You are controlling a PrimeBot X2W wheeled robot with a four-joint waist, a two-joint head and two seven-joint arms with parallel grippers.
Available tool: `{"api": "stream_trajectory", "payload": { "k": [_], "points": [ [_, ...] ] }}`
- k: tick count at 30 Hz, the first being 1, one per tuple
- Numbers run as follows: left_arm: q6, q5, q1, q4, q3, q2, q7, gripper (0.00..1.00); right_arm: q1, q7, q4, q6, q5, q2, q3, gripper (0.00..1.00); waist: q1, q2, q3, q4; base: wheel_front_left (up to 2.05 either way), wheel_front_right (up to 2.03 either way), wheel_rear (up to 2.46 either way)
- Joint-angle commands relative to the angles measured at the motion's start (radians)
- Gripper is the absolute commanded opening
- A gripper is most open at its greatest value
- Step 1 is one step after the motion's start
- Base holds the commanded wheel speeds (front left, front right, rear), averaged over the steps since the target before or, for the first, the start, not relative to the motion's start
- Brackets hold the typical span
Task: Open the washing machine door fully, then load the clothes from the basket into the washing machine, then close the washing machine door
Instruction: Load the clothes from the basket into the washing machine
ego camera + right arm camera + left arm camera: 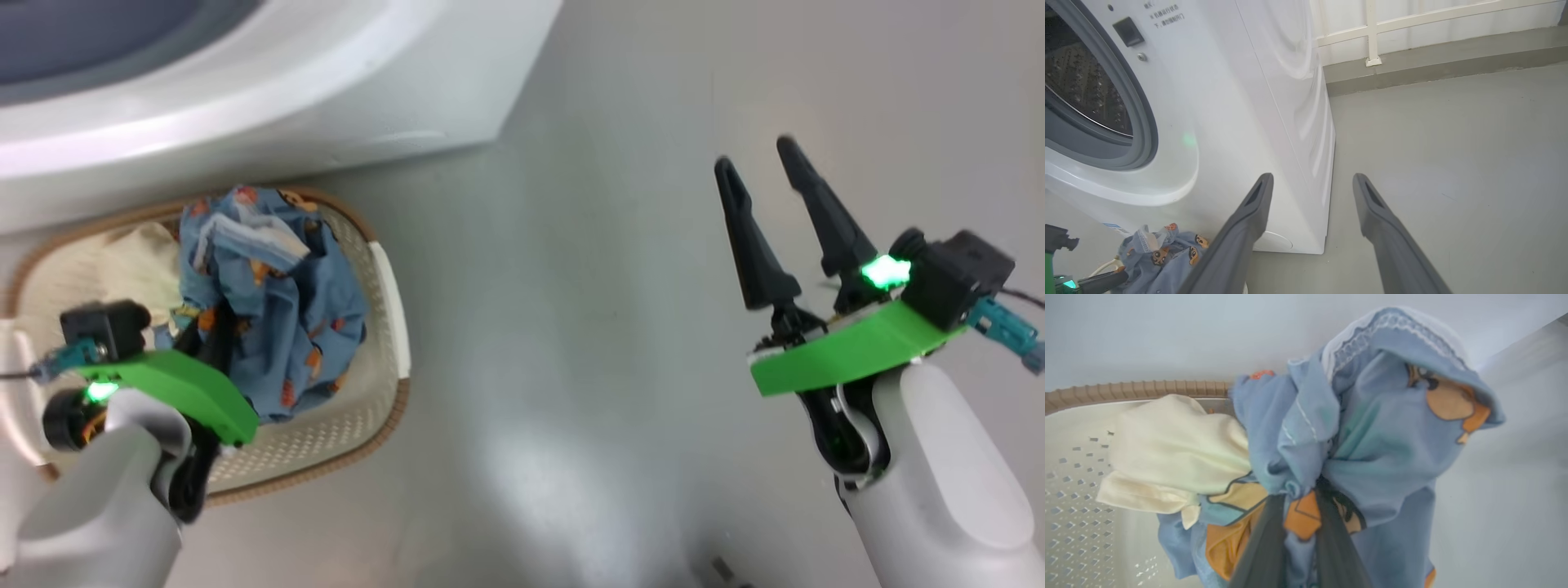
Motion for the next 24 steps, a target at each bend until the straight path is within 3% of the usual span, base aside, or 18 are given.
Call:
{"api": "stream_trajectory", "payload": {
  "k": [1, 24],
  "points": [
    [-0.003, 0.016, 0.031, -0.02, 0.038, 0.033, -0.012, 0.0, 0.048, -0.005, -0.013, 0.002, 0.01, -0.008, 0.016, 1.0, 0.0, 0.0, -0.078, 0.055, 0.0, 0.0, 0.0],
    [-0.003, 0.319, 0.412, -0.462, 0.482, -0.035, -0.012, 0.0, 0.169, -0.005, 0.044, 0.002, 0.049, -0.063, 0.029, 1.0, 0.0, 0.0, -0.362, 0.17, 0.0, 0.0, 0.0]
  ]
}}
